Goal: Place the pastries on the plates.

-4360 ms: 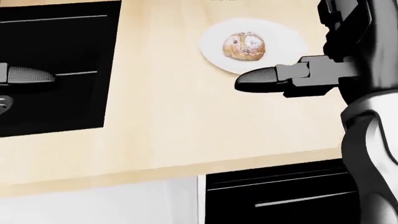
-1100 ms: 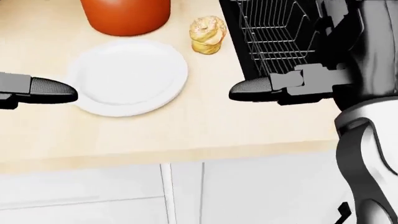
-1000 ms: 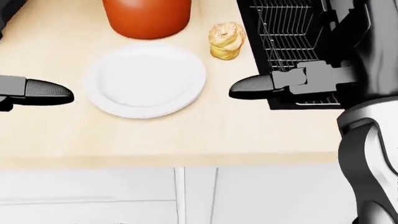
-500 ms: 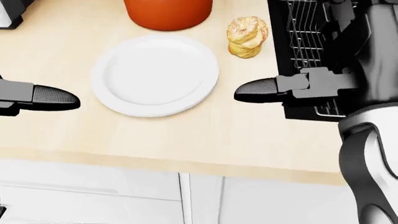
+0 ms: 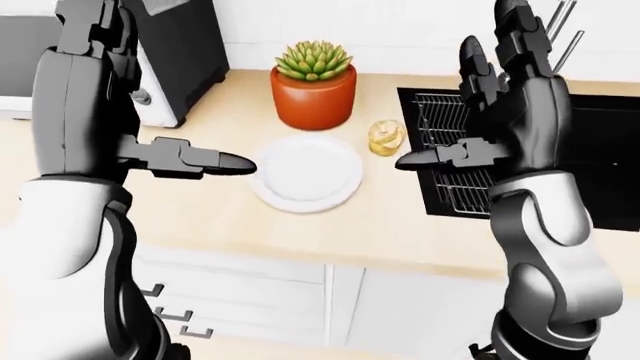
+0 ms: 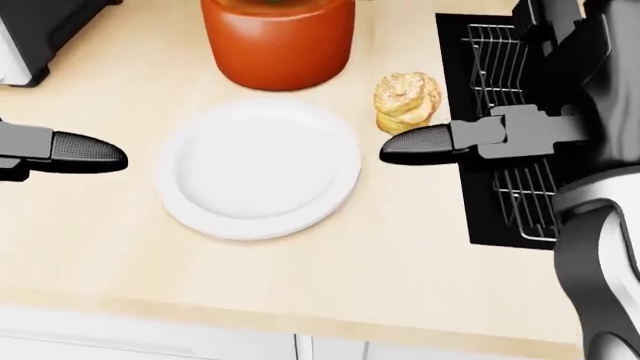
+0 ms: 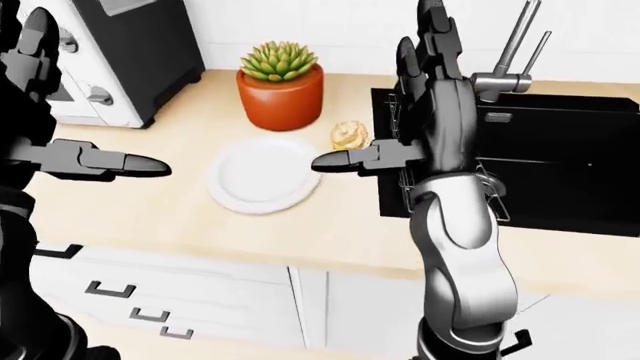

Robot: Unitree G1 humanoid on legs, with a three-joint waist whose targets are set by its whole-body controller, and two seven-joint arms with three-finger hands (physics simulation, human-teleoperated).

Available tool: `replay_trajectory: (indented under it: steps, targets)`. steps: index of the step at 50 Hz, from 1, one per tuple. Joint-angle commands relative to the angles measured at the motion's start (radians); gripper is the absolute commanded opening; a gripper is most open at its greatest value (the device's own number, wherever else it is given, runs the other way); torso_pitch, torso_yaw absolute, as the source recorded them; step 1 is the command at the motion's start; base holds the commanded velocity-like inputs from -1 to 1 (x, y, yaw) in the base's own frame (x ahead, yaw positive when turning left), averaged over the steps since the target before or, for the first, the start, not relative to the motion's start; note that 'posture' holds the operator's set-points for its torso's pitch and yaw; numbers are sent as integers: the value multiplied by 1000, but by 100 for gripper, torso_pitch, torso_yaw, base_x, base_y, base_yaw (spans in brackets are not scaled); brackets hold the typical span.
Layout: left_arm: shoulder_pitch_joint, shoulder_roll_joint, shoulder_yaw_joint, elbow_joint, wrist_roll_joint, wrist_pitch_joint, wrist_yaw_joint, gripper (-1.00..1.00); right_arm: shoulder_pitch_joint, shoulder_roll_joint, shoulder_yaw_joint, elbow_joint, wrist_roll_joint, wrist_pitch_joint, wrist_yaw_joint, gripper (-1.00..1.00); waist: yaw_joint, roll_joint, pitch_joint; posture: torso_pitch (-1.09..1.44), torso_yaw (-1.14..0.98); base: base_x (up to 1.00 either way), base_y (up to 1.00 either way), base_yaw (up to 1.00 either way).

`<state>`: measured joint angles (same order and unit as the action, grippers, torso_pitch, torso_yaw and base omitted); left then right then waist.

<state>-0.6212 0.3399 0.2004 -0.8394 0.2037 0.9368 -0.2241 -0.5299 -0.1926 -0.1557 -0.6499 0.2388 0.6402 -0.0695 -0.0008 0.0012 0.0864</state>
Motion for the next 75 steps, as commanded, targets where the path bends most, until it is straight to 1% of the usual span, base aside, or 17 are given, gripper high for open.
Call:
replay_trajectory:
  steps: [1, 3, 5, 6, 7, 8, 9, 10, 13, 15, 17, 20, 26, 34, 50, 58, 75]
  targets:
    - [-20, 10, 11, -14, 8, -22, 9, 100, -22, -3, 4, -14, 1, -28, 3, 100, 1, 1, -13, 6, 0, 22, 0, 0]
    - [-19, 11, 13, -18, 8, -19, 8, 100, -23, -2, 5, -12, 0, -28, 3, 100, -7, 38, -18, 6, 0, 22, 0, 0]
    - [-20, 14, 13, -18, 8, -17, 7, 100, -23, -2, 5, -9, 0, -28, 4, 100, -10, 94, -33, 6, 0, 22, 0, 0]
    - [-22, 12, 14, -19, 7, -16, 8, 100, -23, -3, 4, -9, 0, -28, 6, 100, 0, 57, -28, 6, 0, 21, 0, 0]
    - [-19, 15, 14, -19, 8, -17, 7, 100, -21, -7, 10, -9, -8, -14, 6, 100, -9, 76, -27, 6, 0, 22, 0, 0]
    - [-22, 15, 18, -22, 6, -11, 6, 100, -24, -3, 7, -15, -2, -15, 11, 100, 2, 65, 0, 6, 0, 0, 0, 0]
    - [-22, 16, 18, -24, 5, -10, 6, 100, -25, -9, 8, -10, -19, -5, 2, 100, -3, 61, -18, 6, 0, 0, 0, 0]
    - [-20, 17, 19, -23, 4, -12, 7, 100, -25, -6, 2, -3, -15, -15, 8, 100, -7, 51, -21, 6, 0, 0, 0, 0]
    - [-20, 18, 19, -18, 3, -16, 9, 100, -25, -2, 2, -7, -16, -8, 1, 100, 1, 17, -2, 6, 0, 0, 0, 0]
    - [-18, 17, 19, -16, 2, -19, 11, 100, -23, -3, 4, -8, -17, -8, 0, 100, 11, -29, -7, 6, 0, 0, 0, 0]
    - [-16, 17, 18, -12, 2, -25, 13, 100, -23, -3, 4, -9, -15, -7, 1, 100, 16, -18, -7, 6, 0, 0, 0, 0]
    - [-15, 17, 18, -13, 3, -25, 13, 100, -26, -3, 2, -8, -17, -3, -2, 100, 15, -13, -27, 6, 0, 0, 0, 0]
    - [-12, 16, 19, -13, 2, -28, 14, 100, -29, -2, 4, -4, -20, -2, -5, 100, 10, -2, -34, 6, 0, 0, 0, 0]
    - [2, 12, 24, -15, -3, -37, 17, 100, -49, -5, 7, -2, -29, 12, -6, 100, 5, 0, -33, 6, 0, 0, 0, 0]
    - [8, 14, 29, -2, -12, -48, 25, 100, -234, -44, 10, 124, -43, 61, -8, 100, 7, -2, -25, 6, 0, 0, 0, 0]
    - [20, 18, 40, -13, -20, -46, 24, 100, -270, -55, 7, 131, -36, 82, -10, 100, 12, -2, -24, 6, 0, 0, 0, 0]
    - [15, 24, 45, -8, -32, -41, 27, 100, -553, -146, 8, 435, -80, 141, -12, 100, 9, 3, -22, 6, 0, 0, 0, 0]
